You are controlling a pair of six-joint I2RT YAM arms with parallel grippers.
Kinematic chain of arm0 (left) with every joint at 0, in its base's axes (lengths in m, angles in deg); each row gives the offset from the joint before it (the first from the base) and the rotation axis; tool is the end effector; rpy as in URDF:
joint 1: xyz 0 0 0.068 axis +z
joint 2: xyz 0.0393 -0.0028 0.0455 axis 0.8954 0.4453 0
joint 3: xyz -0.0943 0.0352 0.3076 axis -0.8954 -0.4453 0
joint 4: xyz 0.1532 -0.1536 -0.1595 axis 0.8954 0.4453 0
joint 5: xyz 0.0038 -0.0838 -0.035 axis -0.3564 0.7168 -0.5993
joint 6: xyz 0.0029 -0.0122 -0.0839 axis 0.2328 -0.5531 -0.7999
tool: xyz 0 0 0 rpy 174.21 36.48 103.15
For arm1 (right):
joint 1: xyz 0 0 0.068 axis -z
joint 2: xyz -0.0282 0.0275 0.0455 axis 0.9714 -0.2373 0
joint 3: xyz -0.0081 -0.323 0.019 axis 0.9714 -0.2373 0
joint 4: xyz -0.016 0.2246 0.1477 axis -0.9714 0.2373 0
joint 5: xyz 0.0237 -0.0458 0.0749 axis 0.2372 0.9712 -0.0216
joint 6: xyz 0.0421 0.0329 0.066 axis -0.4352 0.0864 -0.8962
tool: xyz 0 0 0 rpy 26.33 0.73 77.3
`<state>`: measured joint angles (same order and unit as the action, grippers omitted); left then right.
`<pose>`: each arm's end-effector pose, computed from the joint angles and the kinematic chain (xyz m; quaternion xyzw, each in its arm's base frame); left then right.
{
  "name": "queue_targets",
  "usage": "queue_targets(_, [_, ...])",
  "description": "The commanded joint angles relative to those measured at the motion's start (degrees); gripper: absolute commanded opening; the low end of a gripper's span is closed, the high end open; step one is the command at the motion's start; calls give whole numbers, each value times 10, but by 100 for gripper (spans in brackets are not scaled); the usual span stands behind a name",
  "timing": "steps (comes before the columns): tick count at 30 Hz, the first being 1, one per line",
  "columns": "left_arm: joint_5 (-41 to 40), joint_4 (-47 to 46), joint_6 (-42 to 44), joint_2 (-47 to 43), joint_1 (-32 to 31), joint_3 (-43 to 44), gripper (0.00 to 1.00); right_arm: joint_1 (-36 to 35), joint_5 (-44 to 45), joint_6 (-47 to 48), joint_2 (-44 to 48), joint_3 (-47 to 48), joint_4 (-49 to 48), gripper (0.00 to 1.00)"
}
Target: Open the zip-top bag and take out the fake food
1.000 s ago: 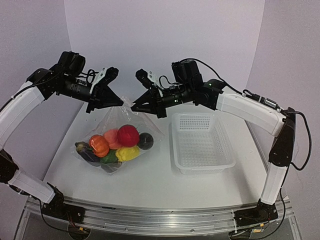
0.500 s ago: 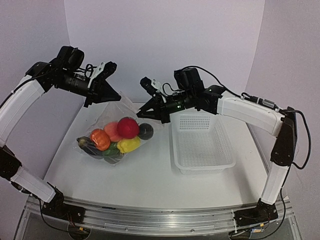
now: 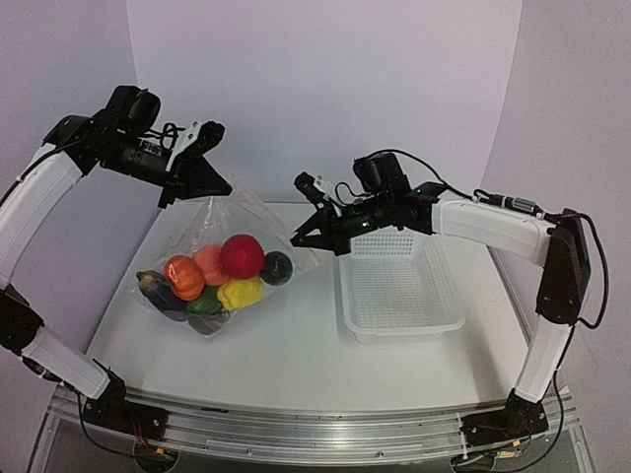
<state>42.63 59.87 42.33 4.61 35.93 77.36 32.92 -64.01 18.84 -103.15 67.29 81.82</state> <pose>0.2251 -0.1771 0.4931 0.6648 0.5362 -0.2520 0.4550 0.3228 0.3676 0.3463 -0.5554 0.6187 0.3781 0.4071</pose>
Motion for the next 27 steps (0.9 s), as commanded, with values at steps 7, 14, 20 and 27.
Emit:
queue_targets(7, [27, -24, 36, -21, 31, 87, 0, 47, 62, -25, 15, -93, 87, 0])
queue_targets(14, [32, -23, 40, -14, 47, 86, 0, 50, 60, -36, 33, -126, 75, 0])
queue_targets(20, [32, -45, 35, -21, 50, 57, 0, 50, 51, -44, 45, -131, 70, 0])
queue_targets(27, [64, -44, 100, -41, 50, -18, 0, 50, 48, -85, 68, -114, 69, 46])
